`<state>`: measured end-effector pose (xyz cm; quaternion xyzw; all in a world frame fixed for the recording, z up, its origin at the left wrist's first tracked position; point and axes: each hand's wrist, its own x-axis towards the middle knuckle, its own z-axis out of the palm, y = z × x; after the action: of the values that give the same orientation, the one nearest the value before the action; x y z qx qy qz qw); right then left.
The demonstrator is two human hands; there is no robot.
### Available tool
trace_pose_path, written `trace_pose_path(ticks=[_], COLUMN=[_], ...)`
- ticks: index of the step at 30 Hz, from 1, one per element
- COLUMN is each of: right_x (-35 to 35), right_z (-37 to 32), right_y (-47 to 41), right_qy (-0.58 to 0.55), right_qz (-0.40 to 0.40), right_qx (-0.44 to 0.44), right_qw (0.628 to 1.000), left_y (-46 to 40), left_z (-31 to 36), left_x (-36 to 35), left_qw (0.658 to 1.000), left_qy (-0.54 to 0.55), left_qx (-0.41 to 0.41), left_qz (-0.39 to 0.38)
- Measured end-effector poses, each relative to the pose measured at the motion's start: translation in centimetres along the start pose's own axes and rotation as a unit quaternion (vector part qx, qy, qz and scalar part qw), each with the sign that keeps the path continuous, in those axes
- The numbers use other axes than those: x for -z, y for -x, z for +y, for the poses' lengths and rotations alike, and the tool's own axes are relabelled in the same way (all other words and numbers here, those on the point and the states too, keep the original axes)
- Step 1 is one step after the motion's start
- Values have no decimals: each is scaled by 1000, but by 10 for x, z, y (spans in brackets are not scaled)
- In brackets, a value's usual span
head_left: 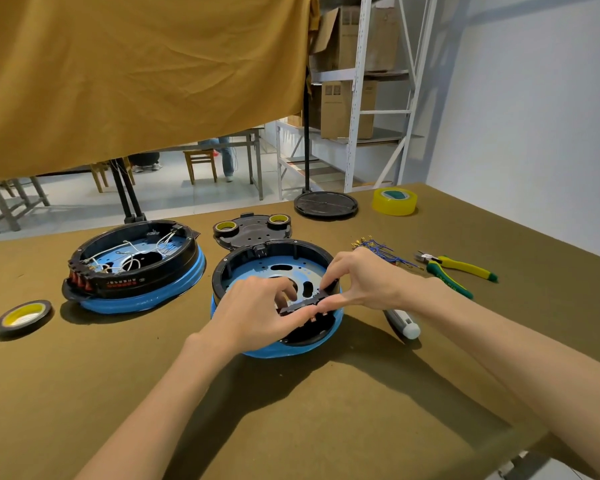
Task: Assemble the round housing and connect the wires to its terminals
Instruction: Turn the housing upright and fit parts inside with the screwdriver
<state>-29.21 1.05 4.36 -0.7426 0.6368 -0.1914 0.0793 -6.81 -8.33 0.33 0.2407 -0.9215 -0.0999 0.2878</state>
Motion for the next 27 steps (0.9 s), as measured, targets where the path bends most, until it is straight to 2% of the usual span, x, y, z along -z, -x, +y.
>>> trace_pose_path(ticks=[4, 8, 11, 13, 14, 16, 18, 21, 27], right_x=[-10, -31, -37, -32, -29, -26, -25, -25, -21], right_z=[4, 19, 38, 57, 69, 88, 99, 105, 112], right_y=[1, 13, 14, 11, 9, 5, -2, -15, -24], right_qy=[-21, -125, -153, -90, -42, 33, 49, 56, 86], right_qz=[42, 111, 276, 356, 345, 252, 160, 126, 135], right_qx=[-3, -29, -125, -234, -300, -414, -478, -501, -504], right_qw=[999, 986, 941, 900, 888, 874, 862, 855, 848], left_y=[-4, -5, -5, -7, -8, -11, -13, -14, -15], left_z=[0, 0, 3, 6, 9, 13, 15, 15, 15], left_x=[-2, -7, -12, -15, -16, -20, -23, -27, -27], left_qw=[1000, 998, 995, 993, 992, 989, 988, 987, 987], left_qy=[-22, -60, -93, -112, -120, -136, -146, -145, -146], left_qx=[1, 7, 20, 33, 40, 52, 58, 63, 62], left_qz=[9, 26, 23, 14, 9, 2, 1, 3, 7])
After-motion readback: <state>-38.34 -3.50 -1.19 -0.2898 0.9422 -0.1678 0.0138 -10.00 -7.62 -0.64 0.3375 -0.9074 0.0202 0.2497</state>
